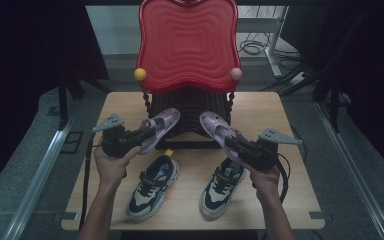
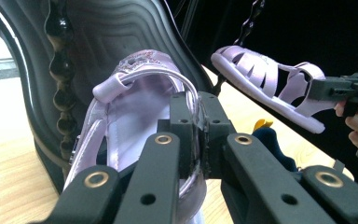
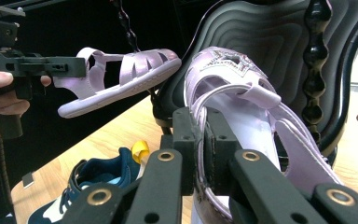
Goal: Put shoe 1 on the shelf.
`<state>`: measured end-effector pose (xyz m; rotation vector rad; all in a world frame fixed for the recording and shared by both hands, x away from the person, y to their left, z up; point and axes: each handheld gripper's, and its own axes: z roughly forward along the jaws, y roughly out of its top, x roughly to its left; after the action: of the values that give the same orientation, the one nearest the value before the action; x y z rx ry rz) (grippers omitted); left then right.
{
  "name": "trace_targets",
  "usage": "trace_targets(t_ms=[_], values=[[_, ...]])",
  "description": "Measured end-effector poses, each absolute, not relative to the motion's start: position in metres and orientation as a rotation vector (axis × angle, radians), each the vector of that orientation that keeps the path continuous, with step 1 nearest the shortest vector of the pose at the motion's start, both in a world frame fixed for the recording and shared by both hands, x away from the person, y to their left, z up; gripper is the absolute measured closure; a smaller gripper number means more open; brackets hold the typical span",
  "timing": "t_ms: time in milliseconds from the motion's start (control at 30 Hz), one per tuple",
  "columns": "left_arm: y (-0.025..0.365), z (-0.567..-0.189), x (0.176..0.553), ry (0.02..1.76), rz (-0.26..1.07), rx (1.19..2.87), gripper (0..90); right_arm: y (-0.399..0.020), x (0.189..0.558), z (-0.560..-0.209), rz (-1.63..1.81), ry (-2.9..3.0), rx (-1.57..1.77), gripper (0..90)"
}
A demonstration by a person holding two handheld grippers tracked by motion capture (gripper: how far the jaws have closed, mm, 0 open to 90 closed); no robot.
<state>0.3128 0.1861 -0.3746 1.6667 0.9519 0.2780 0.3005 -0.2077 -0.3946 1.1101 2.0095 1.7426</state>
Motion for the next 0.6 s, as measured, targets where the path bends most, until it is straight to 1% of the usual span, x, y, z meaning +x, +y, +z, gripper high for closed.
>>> trace_targets(t_ms=[300,600], values=[[0.179,-0.378,0.32,0.96,0.27,1.638,86.1,-0.199,0.307,-0.396,1.76,1.985,1.138,84.9],[0.176,-0.378,0.325,0.963,0.289,1.634,86.1,-0.193,0.312,-0.396,1.762,1.968,1.147,84.9]])
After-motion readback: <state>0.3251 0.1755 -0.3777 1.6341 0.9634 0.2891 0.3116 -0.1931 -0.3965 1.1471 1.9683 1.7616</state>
